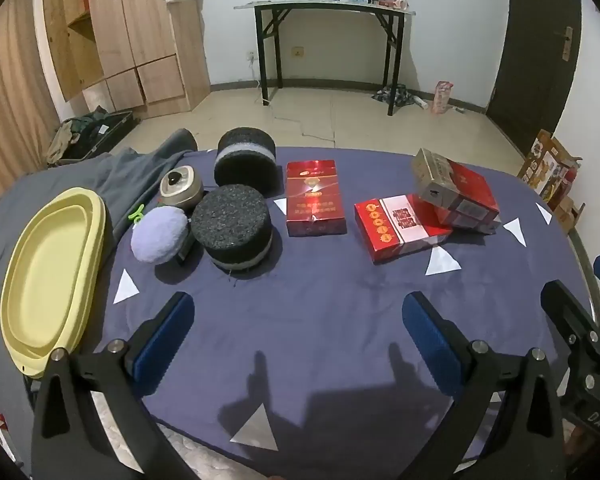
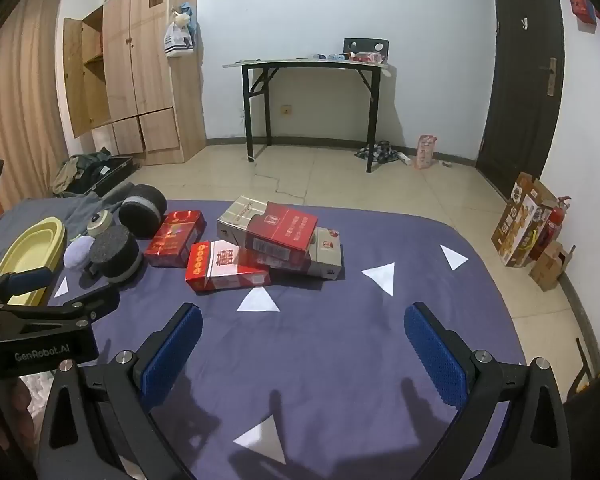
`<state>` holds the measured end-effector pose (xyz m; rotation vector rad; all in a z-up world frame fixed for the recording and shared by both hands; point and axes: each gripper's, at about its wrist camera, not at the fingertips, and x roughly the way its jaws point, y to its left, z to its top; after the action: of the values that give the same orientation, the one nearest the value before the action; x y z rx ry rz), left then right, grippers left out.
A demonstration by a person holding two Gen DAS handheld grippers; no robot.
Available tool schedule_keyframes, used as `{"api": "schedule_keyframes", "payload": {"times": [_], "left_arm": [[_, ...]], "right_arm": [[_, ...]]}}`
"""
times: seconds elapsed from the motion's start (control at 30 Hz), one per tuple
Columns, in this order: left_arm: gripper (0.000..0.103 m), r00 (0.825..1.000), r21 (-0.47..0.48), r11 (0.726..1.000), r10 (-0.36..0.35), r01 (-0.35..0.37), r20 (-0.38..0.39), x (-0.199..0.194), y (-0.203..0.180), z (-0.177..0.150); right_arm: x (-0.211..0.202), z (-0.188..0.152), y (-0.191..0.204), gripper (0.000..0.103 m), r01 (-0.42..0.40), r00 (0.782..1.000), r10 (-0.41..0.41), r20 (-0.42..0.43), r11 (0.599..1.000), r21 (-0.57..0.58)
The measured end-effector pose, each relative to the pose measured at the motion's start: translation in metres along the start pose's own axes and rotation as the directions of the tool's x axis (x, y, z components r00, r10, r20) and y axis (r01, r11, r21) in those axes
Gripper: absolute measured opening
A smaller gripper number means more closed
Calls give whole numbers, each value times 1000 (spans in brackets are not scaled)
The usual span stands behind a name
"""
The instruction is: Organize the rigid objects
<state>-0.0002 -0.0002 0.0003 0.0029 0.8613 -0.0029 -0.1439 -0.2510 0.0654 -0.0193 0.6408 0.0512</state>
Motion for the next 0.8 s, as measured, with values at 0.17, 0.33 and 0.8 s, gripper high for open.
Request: {"api": "schedule_keyframes", "payload": {"times": [0.17, 0.33, 0.8], "left_arm": [[103, 1000, 33, 999, 22, -23, 15, -4, -3, -1], [103, 1000, 39, 999, 15, -15, 7, -3, -5, -3], [103, 1000, 39, 999, 19, -19, 4, -2, -8, 0]], "right_arm": [[-1, 0, -1, 103, -18, 1000, 18, 4, 1000, 1], [2, -2, 2, 103, -1, 1000, 1, -2, 1000, -11], [4, -1, 2, 103, -5, 1000, 5, -11, 1000, -4]]}}
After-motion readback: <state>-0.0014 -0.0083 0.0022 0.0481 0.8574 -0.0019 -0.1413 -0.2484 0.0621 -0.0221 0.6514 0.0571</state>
